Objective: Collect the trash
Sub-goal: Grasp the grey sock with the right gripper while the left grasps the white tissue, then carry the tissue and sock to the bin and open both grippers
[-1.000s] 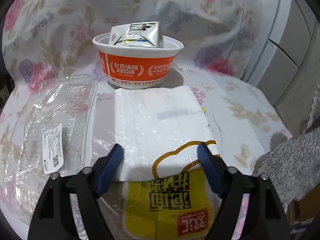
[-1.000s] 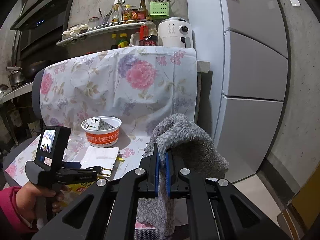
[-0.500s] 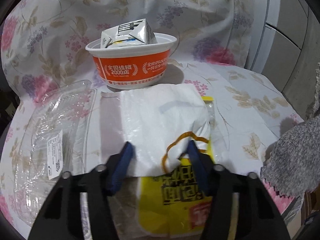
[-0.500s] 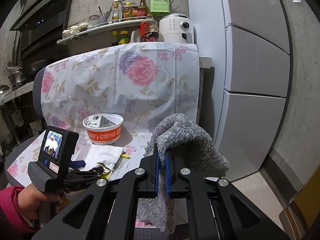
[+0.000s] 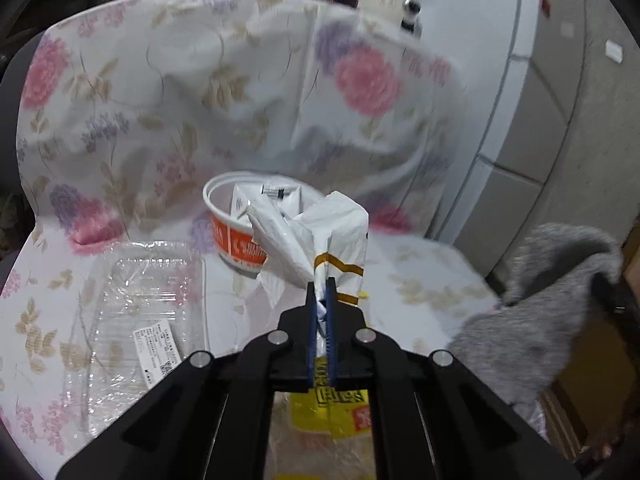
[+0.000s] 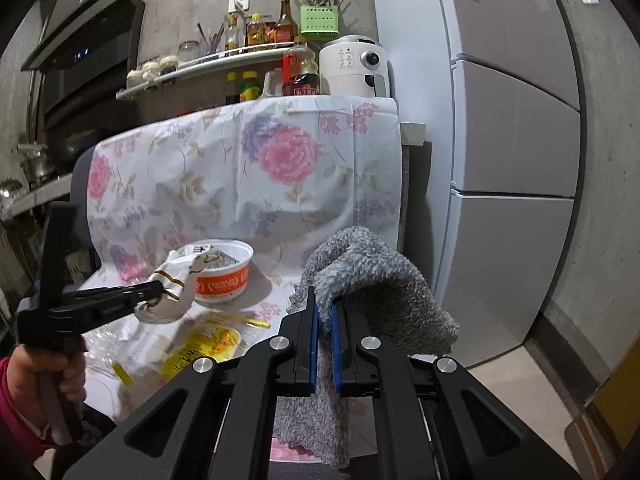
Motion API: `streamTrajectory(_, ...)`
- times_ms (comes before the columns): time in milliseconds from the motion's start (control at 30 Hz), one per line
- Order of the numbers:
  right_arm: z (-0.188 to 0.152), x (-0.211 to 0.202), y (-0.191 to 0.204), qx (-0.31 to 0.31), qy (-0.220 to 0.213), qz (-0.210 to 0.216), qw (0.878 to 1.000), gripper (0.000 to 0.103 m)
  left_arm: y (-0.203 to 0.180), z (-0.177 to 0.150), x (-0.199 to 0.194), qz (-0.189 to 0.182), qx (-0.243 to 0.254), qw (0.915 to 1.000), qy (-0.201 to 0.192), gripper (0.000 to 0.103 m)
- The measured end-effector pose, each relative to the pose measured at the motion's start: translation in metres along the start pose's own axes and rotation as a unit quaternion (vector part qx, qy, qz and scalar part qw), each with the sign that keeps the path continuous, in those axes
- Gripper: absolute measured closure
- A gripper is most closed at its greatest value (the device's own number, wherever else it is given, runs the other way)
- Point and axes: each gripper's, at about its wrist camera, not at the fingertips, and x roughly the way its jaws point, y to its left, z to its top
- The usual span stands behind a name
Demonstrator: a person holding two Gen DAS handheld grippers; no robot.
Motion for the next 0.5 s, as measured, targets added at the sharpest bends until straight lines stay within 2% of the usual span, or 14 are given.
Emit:
streamTrajectory(233, 0.008, -0.012, 0.001, 0.011, -0.011, 0.004, 1.0, 0.097, 0.001, 0.009, -0.052, -0.048, -0.01, 0.9981, -0.039, 0.101)
streamTrajectory(500, 0.008, -0.035, 0.0, 0.008, -0.02, -0.013, 1.0, 0.097, -0.031, 0.001, -0.073, -0.084, 0.022, 0.9953, -0.043, 0.101)
